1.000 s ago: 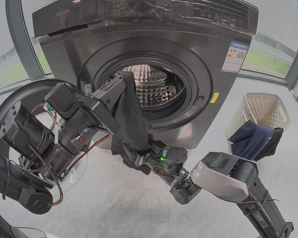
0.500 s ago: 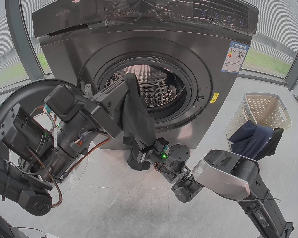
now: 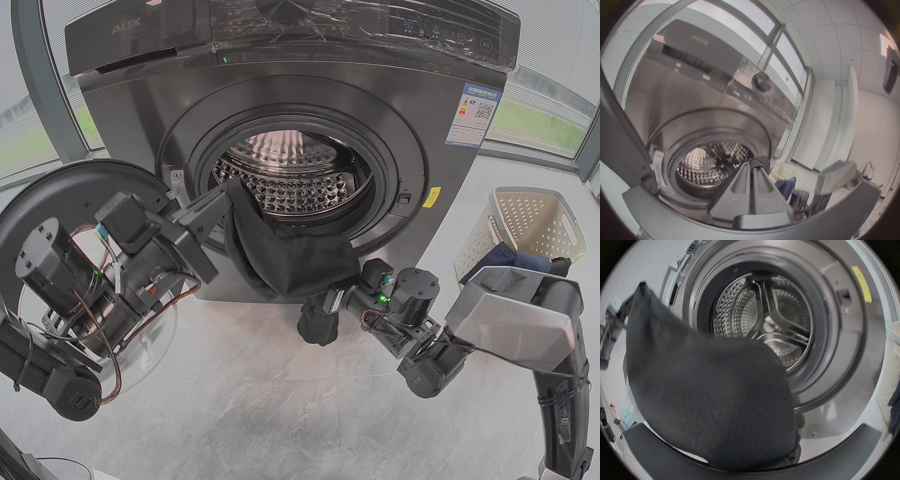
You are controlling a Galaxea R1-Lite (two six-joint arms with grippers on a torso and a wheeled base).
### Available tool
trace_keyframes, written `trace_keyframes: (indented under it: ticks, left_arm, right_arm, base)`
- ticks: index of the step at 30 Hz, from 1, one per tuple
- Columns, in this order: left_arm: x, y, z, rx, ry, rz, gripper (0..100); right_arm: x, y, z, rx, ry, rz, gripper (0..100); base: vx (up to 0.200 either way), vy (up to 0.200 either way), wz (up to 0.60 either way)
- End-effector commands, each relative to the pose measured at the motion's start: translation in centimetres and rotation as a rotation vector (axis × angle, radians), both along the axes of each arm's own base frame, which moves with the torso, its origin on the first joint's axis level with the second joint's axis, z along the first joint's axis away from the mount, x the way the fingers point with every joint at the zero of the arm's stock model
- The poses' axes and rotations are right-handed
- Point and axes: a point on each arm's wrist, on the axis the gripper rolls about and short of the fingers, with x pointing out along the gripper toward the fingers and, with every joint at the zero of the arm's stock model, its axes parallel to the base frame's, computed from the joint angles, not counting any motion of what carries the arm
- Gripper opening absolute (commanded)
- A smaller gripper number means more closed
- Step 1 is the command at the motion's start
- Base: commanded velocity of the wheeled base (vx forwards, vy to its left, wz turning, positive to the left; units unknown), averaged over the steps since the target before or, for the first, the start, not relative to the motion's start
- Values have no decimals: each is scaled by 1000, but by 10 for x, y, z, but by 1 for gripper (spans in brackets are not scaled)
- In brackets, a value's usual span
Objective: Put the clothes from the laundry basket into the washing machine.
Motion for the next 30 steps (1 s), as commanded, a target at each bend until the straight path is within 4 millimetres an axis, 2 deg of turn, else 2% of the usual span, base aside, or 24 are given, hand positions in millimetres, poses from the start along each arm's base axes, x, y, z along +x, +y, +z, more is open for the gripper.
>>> trace_keyframes:
  ticks: [1, 3, 6, 15, 16, 21, 30]
  left_arm:
    - [12, 12, -40, 91, 130, 19, 0]
    - [22, 8, -61, 127, 198, 31, 0]
    - [27, 5, -78, 166, 240, 47, 0]
    - [29, 3, -107, 238, 325, 46, 0]
    - [29, 4, -111, 250, 336, 47, 100]
    - [26, 3, -121, 286, 359, 41, 100]
    - [6, 11, -154, 407, 481, 18, 100]
  right_arm:
    - [-14, -27, 55, 48, -72, -37, 0]
    - [-16, -30, 70, 67, -100, -40, 0]
    - [-17, -30, 76, 77, -112, -40, 0]
    - [-15, -26, 84, 103, -137, -35, 0]
    - [-15, -26, 84, 102, -139, -36, 0]
    - [-13, -29, 85, 103, -142, -43, 0]
    - [-9, -31, 92, 115, -162, -54, 0]
  base:
    - [0, 0, 0]
    - [0, 0, 0]
    - [0, 0, 0]
    - [0, 0, 0]
    - [0, 0, 0]
    - [0, 0, 0]
    - [0, 0, 0]
